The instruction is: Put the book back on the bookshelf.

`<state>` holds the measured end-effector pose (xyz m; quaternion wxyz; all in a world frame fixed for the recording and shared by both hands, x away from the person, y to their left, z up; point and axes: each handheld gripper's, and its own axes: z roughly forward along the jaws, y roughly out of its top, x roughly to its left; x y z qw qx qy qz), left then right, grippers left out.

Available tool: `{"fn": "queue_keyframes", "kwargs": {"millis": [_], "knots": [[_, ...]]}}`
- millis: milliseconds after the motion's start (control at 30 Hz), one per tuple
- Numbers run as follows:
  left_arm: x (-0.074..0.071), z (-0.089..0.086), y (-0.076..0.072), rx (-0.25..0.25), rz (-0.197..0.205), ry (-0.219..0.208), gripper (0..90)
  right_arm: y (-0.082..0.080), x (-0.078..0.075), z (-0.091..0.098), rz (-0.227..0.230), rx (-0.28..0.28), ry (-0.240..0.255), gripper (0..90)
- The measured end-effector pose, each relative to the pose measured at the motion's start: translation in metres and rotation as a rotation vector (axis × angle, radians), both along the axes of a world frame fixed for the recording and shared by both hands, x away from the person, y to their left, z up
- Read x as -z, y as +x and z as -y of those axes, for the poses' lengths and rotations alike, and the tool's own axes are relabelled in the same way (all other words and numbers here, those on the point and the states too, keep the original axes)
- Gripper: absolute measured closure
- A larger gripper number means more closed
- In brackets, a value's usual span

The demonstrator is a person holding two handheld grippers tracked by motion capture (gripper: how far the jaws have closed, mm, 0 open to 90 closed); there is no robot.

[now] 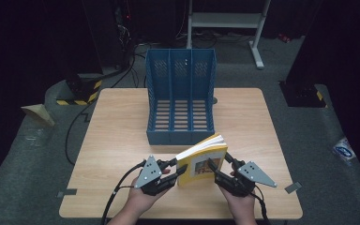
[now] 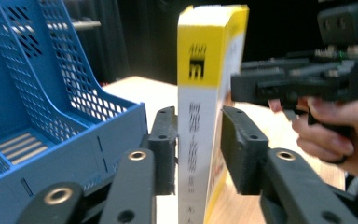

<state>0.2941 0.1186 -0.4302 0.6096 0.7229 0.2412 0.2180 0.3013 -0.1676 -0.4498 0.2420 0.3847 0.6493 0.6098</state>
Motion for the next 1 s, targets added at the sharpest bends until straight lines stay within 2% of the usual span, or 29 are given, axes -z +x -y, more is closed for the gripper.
{"fn": "queue_keyframes", "kwargs": {"millis": [67, 100, 167, 200, 333, 433, 567, 633, 700, 800, 833, 867, 933, 967, 1000], "knots": [[-0.003, 0.000, 0.001, 0.004, -0.005, 0.007, 70.4, -0.001, 0.000, -0.001, -0.001, -0.001, -0.001, 38.4], [-0.004, 0.000, 0.004, 0.022, -0.032, -0.001, 70.9, -0.001, 0.000, -0.001, 0.001, 0.001, -0.004, 38.3], [-0.006, -0.003, 0.009, 0.061, -0.095, -0.047, 68.4, -0.001, 0.000, -0.001, 0.000, 0.002, 0.001, 38.3], [-0.007, -0.005, 0.010, 0.069, -0.096, -0.052, 67.6, -0.001, 0.000, 0.000, 0.001, 0.001, 0.000, 38.4], [-0.010, -0.003, 0.009, 0.056, -0.062, -0.022, 64.7, -0.001, 0.001, -0.001, 0.003, -0.001, -0.003, 38.6], [-0.014, 0.001, 0.006, 0.031, 0.000, 0.020, 63.5, -0.001, 0.001, -0.001, 0.005, 0.001, -0.004, 38.6], [-0.016, 0.002, 0.007, 0.034, -0.007, 0.023, 67.4, -0.001, 0.001, -0.001, 0.006, 0.002, -0.007, 38.6], [-0.016, 0.001, 0.007, 0.042, 0.002, 0.034, 73.2, -0.001, 0.001, -0.001, 0.004, 0.003, -0.010, 38.7], [-0.017, 0.001, 0.006, 0.049, -0.001, 0.041, 75.2, 0.002, -0.003, 0.003, 0.016, -0.012, -0.052, 40.1], [-0.018, 0.002, 0.005, 0.048, 0.002, 0.054, 75.5, 0.002, -0.006, 0.008, 0.018, -0.008, -0.056, 40.2], [-0.018, 0.002, 0.005, 0.042, 0.002, 0.051, 75.7, -0.001, -0.008, 0.013, 0.020, -0.010, -0.101, 39.9], [-0.018, 0.002, 0.005, 0.037, 0.001, 0.047, 75.7, -0.001, -0.008, 0.013, 0.020, -0.010, -0.101, 39.9], [-0.017, 0.002, 0.004, 0.027, 0.008, 0.040, 75.8, -0.004, -0.008, 0.019, 0.033, 0.014, -0.145, 40.1], [-0.016, 0.003, 0.003, 0.017, 0.015, 0.034, 75.9, -0.006, -0.002, 0.026, 0.017, 0.037, -0.150, 40.1], [-0.016, 0.003, 0.003, 0.017, 0.015, 0.034, 76.0, -0.006, -0.002, 0.026, 0.017, 0.037, -0.150, 40.1]]}}
